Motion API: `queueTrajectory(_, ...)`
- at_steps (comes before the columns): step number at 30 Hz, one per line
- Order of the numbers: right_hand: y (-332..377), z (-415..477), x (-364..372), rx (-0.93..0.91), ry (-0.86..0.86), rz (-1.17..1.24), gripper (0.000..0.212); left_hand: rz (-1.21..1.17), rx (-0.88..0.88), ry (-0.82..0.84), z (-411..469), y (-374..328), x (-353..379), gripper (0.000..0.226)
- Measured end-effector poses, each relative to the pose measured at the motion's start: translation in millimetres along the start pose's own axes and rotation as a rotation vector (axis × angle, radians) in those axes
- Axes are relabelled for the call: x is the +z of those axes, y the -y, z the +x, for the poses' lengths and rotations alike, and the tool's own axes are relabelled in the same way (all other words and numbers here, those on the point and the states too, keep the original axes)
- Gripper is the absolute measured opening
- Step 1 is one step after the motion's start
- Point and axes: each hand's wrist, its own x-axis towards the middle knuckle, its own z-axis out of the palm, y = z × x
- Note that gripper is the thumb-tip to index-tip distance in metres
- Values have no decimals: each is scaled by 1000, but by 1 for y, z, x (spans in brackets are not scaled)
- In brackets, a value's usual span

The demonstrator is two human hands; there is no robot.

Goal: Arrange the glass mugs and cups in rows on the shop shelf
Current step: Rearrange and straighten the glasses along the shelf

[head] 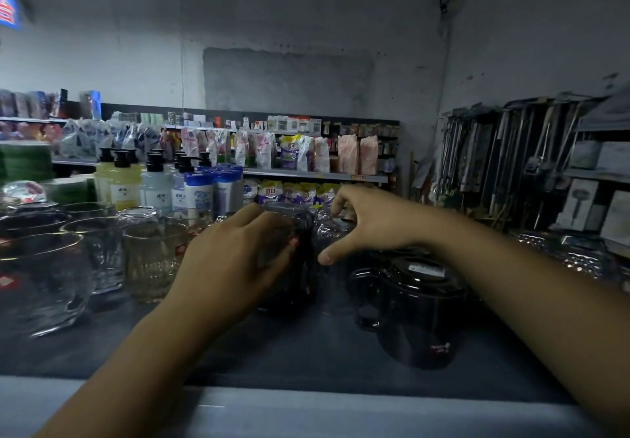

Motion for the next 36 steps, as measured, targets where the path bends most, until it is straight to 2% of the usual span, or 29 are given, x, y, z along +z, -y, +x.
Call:
queueTrajectory(3, -11, 0, -5, -31, 7, 96, 74, 68, 14, -28, 5, -1, -5, 37)
queueTrajectory(5, -20, 10, -8, -57, -125, 150, 53, 103, 50, -34, 15, -4, -10, 45)
queueTrajectory(6, -23, 16, -9, -69, -180, 136, 43, 107, 79, -14, 22, -6, -12, 50)
queueTrajectory(8, -26, 27, -8, -79, -164, 64, 35, 93, 153, 84, 37, -13, -15, 56)
queueTrajectory(11, -28, 38, -3, -62, -46, 28, 35, 61, 228, 273, 52, -21, -10, 56)
queueTrajectory(13, -30, 39, 0, -50, -43, 20, 39, 44, 254, 344, 55, -23, -3, 53)
queueTrajectory(17, -36, 38, 0, -45, -70, 47, 50, 10, 247, 314, 52, -22, 6, 52)
queueTrajectory(26, -36, 28, -1, -47, -51, 97, 46, 2, 218, 306, 49, -24, 9, 50)
queueTrajectory(29, -39, 6, -4, -69, -150, 163, 35, 18, 222, 251, 43, -34, 0, 48)
queueTrajectory(33, -45, -56, -2, -113, -349, 270, 24, -219, 167, 159, 13, -54, -9, 36)
queueTrajectory(36, -50, -98, 10, -152, -483, 411, 20, -340, 76, 174, -9, -71, 0, 51)
